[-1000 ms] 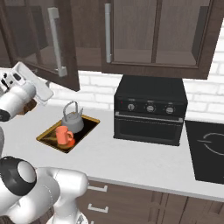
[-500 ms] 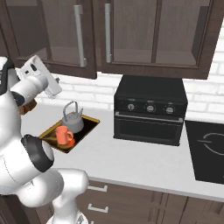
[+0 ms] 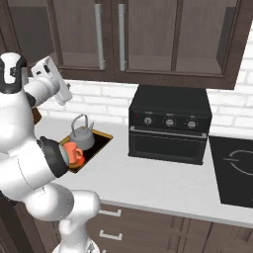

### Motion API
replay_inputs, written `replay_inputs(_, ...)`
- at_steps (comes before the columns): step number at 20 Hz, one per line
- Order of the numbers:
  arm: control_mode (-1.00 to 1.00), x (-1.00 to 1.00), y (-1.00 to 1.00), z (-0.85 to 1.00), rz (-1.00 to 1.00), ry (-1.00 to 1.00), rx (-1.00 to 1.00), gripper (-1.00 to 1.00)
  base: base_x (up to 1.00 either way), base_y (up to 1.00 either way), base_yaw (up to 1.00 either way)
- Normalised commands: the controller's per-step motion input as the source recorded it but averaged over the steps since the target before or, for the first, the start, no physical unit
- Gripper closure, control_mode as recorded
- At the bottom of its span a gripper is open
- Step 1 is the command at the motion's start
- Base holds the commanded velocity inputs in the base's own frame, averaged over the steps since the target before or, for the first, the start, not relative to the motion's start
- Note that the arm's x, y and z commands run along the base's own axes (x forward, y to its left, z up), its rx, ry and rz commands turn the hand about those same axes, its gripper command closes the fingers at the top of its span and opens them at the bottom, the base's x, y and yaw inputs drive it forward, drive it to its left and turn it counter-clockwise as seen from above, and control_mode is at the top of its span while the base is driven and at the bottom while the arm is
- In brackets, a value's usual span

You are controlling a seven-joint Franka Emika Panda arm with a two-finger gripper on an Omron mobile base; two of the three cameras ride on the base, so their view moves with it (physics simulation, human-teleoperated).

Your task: Pick the kettle from the counter and place it on the tray. Then pick the mug from the cabinet and place it on the tray. Then close the cabinet doors.

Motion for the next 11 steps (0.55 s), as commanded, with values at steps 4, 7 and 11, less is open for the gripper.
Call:
replay_inputs(4,-1.0,0.68,-0.07,0.0,-0.05,0.06,0.11,-1.0,0.0,0.0,0.0)
replay_inputs(7,-1.0,0.66,-0.02,-0.01,-0.04,0.07,0.09,-1.0,0.0,0.0,0.0)
replay_inputs(11,-1.0,0.59,-0.08,-0.1,-0.02,0.07,0.08,-1.0,0.0,0.0,0.0)
